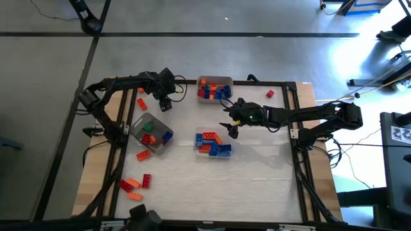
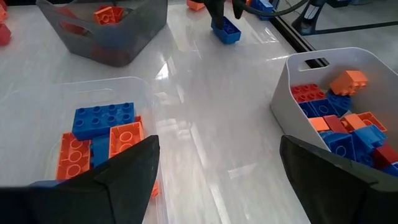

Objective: Sort blocks by size
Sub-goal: Put the big blue game piece into the transparent bin

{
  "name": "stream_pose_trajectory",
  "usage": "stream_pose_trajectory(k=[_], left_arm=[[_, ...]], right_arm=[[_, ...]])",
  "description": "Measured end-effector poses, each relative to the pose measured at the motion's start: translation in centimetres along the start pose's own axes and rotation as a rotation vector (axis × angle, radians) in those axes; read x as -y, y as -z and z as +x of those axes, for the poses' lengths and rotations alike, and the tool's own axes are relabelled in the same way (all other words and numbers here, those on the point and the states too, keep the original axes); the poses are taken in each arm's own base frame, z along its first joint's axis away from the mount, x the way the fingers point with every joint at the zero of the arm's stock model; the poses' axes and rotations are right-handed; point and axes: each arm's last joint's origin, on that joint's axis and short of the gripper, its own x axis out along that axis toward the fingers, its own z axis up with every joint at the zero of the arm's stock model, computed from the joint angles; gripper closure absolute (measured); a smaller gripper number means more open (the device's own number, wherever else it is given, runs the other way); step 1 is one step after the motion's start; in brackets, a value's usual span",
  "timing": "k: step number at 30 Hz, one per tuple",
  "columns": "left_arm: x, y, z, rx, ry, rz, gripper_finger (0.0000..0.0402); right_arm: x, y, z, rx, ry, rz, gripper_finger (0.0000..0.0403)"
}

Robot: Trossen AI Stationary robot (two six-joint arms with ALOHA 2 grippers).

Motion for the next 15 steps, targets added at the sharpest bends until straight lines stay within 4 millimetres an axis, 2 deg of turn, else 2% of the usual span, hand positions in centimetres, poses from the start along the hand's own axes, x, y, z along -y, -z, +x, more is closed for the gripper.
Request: stream_pose_trajectory(k=[11,15], left_arm=[[0.1,0.7,3.1,-0.004,0.024,0.013,0.0192],[0.1,0.8,3.4,-0.008,0.041,0.013,0.0217]], right_arm=[[0.0,-0.2,0.0,0.022,0.000,0.003,0.0072],[0.0,-0.2,0.0,0.022,0.000,0.003,0.0072]])
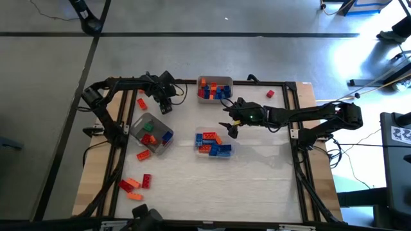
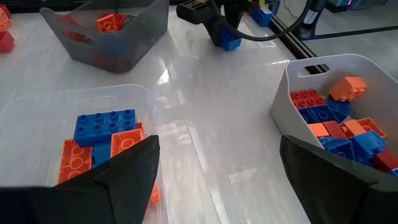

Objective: Sort blocks by size
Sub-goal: Put the big blue game piece into the transparent bin

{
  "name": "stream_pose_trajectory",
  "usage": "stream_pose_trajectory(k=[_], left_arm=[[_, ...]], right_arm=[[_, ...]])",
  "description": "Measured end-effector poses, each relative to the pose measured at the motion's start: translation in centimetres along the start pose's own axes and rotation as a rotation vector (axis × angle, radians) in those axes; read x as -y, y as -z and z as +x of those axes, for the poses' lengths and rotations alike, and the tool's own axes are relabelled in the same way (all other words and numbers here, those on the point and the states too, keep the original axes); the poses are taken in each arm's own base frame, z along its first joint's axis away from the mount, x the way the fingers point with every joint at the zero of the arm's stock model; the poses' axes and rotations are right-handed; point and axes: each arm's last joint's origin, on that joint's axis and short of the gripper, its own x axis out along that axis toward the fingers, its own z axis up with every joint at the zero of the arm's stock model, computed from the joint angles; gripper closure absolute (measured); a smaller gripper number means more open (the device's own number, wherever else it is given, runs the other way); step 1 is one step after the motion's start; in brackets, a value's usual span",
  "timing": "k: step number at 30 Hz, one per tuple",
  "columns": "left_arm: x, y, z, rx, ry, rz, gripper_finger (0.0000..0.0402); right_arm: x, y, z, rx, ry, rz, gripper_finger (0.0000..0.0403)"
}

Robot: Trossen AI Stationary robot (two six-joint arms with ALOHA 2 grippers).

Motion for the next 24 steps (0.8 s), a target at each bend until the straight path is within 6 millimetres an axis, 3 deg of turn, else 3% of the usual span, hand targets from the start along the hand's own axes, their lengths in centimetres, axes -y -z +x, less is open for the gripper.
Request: stream_pose_trajectory(k=[5,12,17,24], left_arm=[[0.0,0.1,-0.7,0.021,-0.011,-0.004,0.0279],[1.1,-0.7,-4.5,0.185,-0.069,-0.005,0.0279],[3.6,-1.0,-8.7,0.355,-0.057,0.029,0.0271],[8.5,-1.5,-13.0,0.626,0.184,0.114,0.0269]], right_arm=[[0.0,0.0,0.0,0.000,0.000,0.000,0.0072],[0.0,0.0,0.0,0.000,0.002,-0.001,0.0072],[0.1,-0.1,-0.3,0.003,0.002,0.000,0.0072],[0.1,-0.4,-0.8,0.009,0.002,0.001,0.0072]])
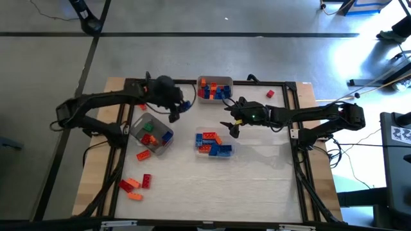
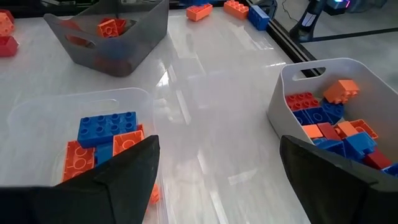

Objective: Sort blocks by size
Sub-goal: Put the big blue game piece into the transparent bin

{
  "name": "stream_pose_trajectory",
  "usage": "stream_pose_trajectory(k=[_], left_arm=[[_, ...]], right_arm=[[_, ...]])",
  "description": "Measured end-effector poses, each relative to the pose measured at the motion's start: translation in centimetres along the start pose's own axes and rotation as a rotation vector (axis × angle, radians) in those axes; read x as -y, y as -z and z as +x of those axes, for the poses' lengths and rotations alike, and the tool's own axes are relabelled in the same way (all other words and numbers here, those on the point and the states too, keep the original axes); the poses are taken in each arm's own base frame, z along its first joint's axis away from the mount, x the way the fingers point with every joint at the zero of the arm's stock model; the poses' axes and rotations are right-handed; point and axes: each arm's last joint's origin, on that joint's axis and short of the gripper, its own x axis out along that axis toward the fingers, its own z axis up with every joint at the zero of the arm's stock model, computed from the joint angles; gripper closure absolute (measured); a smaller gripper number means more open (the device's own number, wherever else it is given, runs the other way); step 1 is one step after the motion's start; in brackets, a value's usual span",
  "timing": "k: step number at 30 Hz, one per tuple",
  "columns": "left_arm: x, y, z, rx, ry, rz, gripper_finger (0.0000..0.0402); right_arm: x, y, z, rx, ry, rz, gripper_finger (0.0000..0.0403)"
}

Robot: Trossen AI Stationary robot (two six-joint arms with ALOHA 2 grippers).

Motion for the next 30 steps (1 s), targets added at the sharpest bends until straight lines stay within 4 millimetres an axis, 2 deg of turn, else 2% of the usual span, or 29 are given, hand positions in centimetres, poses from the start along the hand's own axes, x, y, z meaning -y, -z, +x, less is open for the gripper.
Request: stream_pose_trajectory(k=[7,12,16,22,27,30], left_arm=[[5.5,-2.1,1.8,0.151,0.205,0.062,0.0263],[9.2,-2.6,3.9,0.202,0.297,0.120,0.0262],[11.3,-2.5,5.9,0.215,0.344,0.159,0.0262],[12.5,-1.8,8.3,0.185,0.365,0.184,0.0258],[12.4,-2.1,8.4,0.184,0.362,0.171,0.0220],[12.2,-2.8,7.7,0.158,0.356,0.161,0.0192]], right_arm=[[0.0,0.0,0.0,-0.001,0.000,0.000,0.0072],[0.0,0.0,0.0,-0.002,0.001,0.000,0.0072],[0.0,0.0,0.0,-0.001,0.001,0.000,0.0072],[0.0,0.0,0.0,-0.002,0.002,0.001,0.0072],[0.0,0.0,0.0,-0.002,0.002,0.001,0.0072],[0.0,0.0,0.0,-0.002,0.002,0.001,0.0072]])
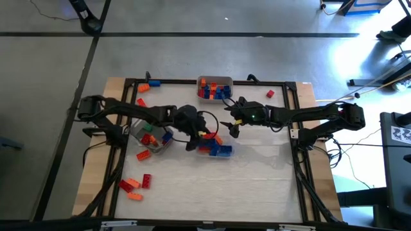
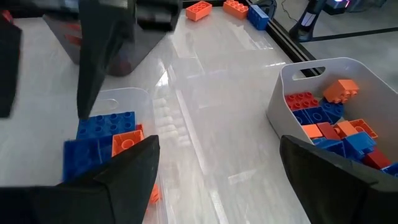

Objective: Sort blocks by size
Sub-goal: Put the big blue game piece into the transparent bin

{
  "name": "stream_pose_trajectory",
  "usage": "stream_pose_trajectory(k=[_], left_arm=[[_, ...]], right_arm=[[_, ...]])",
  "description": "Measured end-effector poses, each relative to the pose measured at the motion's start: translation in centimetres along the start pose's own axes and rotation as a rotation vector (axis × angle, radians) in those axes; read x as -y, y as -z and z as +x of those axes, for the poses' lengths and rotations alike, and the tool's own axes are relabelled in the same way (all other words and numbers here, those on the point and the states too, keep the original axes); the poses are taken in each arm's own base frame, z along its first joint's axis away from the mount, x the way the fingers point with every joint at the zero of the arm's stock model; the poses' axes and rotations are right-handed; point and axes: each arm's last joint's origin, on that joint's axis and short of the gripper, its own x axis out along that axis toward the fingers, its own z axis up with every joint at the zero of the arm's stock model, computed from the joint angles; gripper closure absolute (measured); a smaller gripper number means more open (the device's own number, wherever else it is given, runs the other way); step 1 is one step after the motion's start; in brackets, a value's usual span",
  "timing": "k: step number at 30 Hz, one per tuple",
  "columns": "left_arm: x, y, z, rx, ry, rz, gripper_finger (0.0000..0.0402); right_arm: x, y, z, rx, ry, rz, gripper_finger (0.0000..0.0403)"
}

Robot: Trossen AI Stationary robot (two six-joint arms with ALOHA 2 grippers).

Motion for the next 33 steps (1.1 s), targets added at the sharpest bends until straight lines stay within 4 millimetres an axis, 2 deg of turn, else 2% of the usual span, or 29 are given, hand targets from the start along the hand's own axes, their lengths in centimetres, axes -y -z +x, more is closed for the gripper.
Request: stream_pose_trajectory(k=[5,9,16,19,24,28,33], left_arm=[[-0.4,-1.7,-2.5,-0.048,-0.022,-0.032,0.0168],[-0.9,-1.9,-5.5,-0.096,-0.142,-0.041,0.0171],[-3.1,-0.4,-10.8,-0.185,-0.439,-0.099,0.0183],[-4.7,0.8,-12.7,-0.202,-0.583,-0.142,0.0187],[-8.9,4.2,-14.8,-0.272,-0.803,-0.294,0.0196],[-11.9,7.1,-15.6,-0.332,-0.899,-0.439,0.0203],[-14.9,9.6,-16.1,-0.418,-0.959,-0.544,0.0221]], right_arm=[[0.0,0.0,0.0,-0.001,0.000,0.000,0.0072],[0.0,0.0,0.0,0.000,-0.001,0.000,0.0072],[0.0,0.0,0.0,0.000,-0.002,0.000,0.0072],[0.0,0.0,0.0,0.000,-0.002,0.000,0.0072],[0.0,0.0,0.0,0.000,-0.002,0.000,0.0072],[0.0,0.0,0.0,0.002,-0.002,0.000,0.0072],[0.0,-0.1,0.0,0.006,-0.001,0.001,0.0072]])
